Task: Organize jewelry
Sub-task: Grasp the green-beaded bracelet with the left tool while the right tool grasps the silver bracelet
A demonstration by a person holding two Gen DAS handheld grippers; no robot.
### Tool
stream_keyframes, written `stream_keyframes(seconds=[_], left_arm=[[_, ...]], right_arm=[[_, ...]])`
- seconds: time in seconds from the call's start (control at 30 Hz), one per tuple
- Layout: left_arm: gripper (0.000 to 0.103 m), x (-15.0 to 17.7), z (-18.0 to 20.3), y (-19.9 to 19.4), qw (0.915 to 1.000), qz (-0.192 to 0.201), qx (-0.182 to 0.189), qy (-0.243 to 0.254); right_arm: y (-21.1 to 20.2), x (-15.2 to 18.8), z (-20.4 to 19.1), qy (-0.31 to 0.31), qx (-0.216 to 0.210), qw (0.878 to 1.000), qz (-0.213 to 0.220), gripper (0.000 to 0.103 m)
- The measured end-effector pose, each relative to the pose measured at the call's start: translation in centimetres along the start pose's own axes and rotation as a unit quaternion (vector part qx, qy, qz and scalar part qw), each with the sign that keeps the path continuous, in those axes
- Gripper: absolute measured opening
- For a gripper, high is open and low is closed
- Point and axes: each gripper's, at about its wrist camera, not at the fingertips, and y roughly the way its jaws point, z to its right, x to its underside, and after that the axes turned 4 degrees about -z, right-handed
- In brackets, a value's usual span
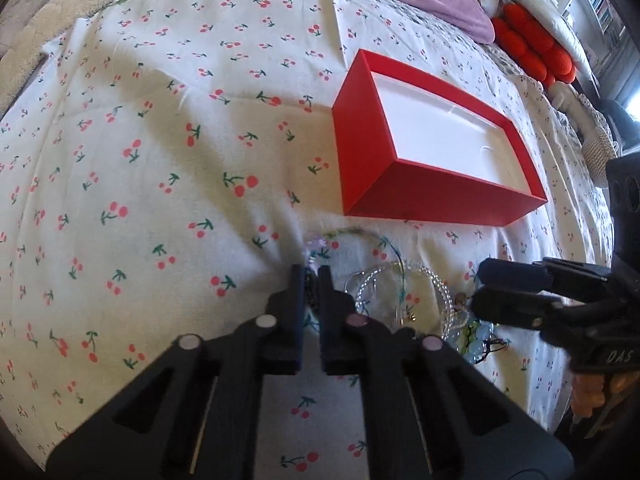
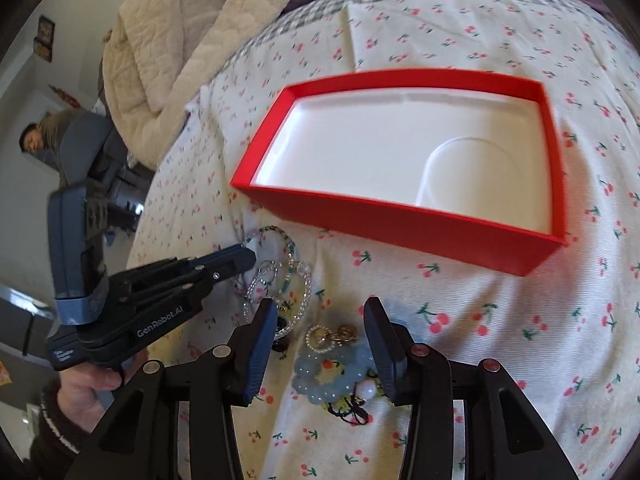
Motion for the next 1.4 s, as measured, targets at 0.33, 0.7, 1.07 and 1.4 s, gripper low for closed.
stream_keyframes(seconds=[0.33,0.7,1.07,1.4], left_arm=[[0.004,0.7,-1.8,-1.9,0.9994,0.018,-0.026,-0.014],[0.004,1.0,-2.8,-3.1,0.9984,0.030,-0.034,-0.034],[0.004,1.1,-3.1,-3.5,0.9980,0.030,-0.030,-0.047],[0.004,1.2,-3.0,-5.2,0.9975,0.045,-0.026,-0.047]], right_arm=[[2.4,-0.8,-1.6,-0.031,0.052,0.998,-0.003,0.046],[3.5,-0.7,-3.5,-0.059,0.101,0.993,-0.007,0.046],[5.9,0.2,-6.8,-0.160,0.175,0.971,0.008,0.035],[3.3,0.5,-6.5,-0.142,0.120,0.982,0.007,0.006]])
